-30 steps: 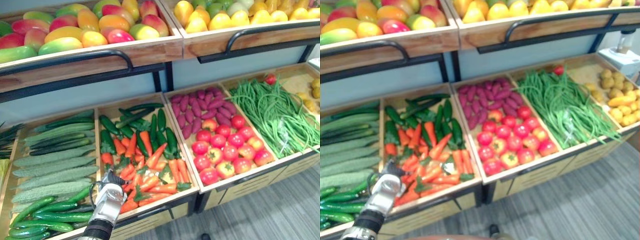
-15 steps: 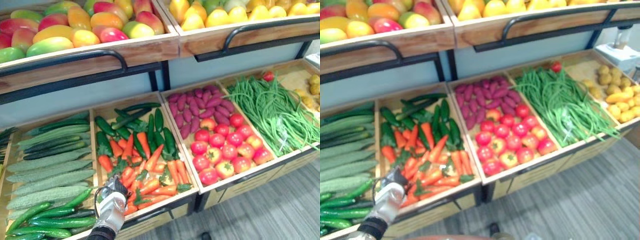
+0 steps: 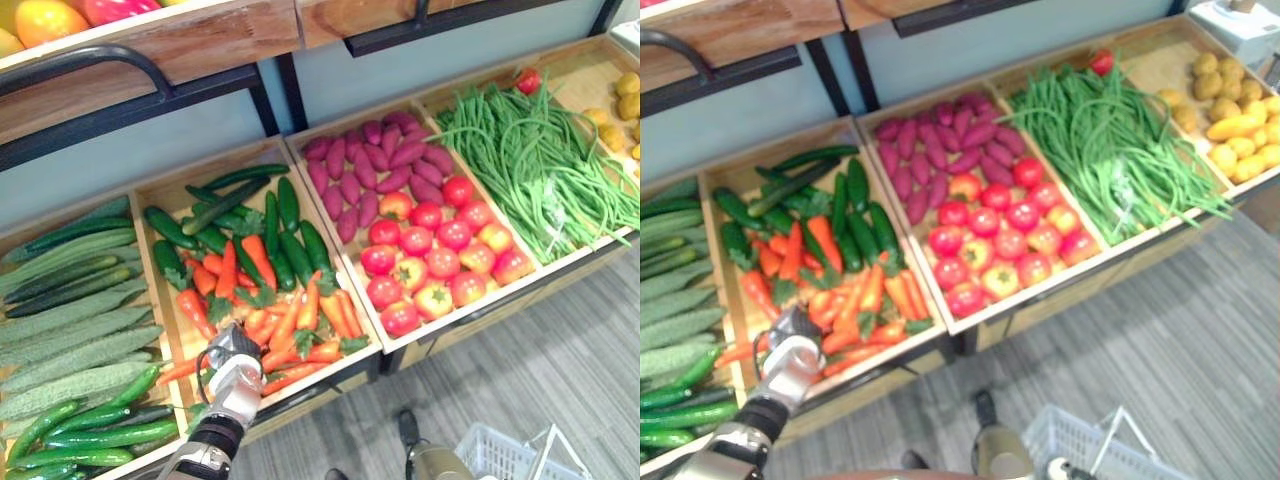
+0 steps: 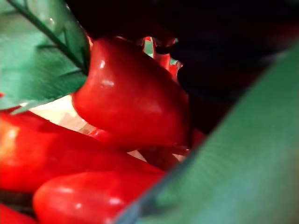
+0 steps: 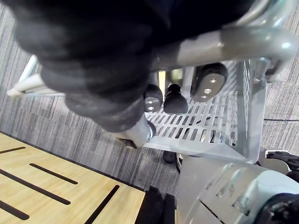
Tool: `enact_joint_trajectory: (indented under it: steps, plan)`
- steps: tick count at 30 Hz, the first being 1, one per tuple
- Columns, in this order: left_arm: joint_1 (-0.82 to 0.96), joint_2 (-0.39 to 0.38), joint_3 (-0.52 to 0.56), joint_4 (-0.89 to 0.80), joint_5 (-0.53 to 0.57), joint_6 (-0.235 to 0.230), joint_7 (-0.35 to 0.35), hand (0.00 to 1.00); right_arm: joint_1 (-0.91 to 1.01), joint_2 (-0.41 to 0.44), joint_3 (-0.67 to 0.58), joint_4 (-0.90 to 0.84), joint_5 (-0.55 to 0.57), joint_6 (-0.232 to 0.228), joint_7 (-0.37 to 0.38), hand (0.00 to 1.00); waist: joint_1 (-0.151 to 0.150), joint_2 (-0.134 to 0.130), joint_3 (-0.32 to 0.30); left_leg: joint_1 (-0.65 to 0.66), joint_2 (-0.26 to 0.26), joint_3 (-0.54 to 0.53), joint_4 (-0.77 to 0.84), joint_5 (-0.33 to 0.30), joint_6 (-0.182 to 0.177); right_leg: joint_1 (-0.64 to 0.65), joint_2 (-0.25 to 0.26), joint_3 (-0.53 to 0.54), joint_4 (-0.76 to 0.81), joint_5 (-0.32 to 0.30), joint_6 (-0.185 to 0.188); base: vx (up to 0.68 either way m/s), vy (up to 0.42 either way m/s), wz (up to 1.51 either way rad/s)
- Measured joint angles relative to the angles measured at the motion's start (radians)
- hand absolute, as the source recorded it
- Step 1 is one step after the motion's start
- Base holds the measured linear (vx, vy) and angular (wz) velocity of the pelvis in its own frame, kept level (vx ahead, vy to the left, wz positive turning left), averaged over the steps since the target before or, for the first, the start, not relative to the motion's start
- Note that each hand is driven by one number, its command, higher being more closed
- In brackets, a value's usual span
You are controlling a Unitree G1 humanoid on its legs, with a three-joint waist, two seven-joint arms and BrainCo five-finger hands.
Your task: Pick vegetable in the basket
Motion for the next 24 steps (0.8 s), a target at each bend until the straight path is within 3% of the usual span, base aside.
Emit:
enact_joint_trajectory:
  steps: [7, 15, 20, 24]
  plan:
    - [0.001, -0.023, 0.027, 0.013, -0.032, -0.006, 0.04, 1.0, 0.01, 0.001, 0.008, -0.011, -0.003, 0.0, 0.015, 1.0, -0.001, 0.0, 0.0, 0.011, -0.001, -0.003, -0.001, 0.001, 0.001, 0.008, -0.001, -0.003, 0.0, 0.003, -0.004, 0.0, 0.0, 0.0]
    - [0.026, -0.049, 0.065, 0.039, -0.082, -0.056, 0.088, 1.0, 0.022, 0.004, 0.003, -0.008, -0.008, 0.005, 0.027, 1.0, -0.008, -0.001, 0.0, 0.037, -0.005, -0.032, -0.001, 0.002, 0.002, 0.053, -0.008, -0.026, -0.019, 0.003, -0.004, 0.0, -0.009, 0.08]
    - [0.074, -0.045, 0.151, -0.036, -0.3, -0.122, 0.129, 1.0, 0.028, 0.006, -0.012, -0.001, -0.01, 0.018, 0.024, 1.0, -0.018, 0.002, -0.001, 0.042, -0.006, -0.064, -0.001, 0.008, 0.003, 0.074, -0.012, -0.051, -0.029, 0.004, -0.003, 0.03, -0.02, 0.16]
    - [0.117, -0.034, 0.205, -0.162, -0.459, -0.212, 0.129, 1.0, 0.031, 0.009, -0.034, 0.025, -0.011, 0.018, 0.019, 1.0, -0.011, 0.003, -0.003, 0.059, -0.006, -0.086, -0.001, 0.008, 0.004, 0.105, -0.014, -0.069, -0.04, 0.004, -0.003, 0.02, -0.017, 0.14]
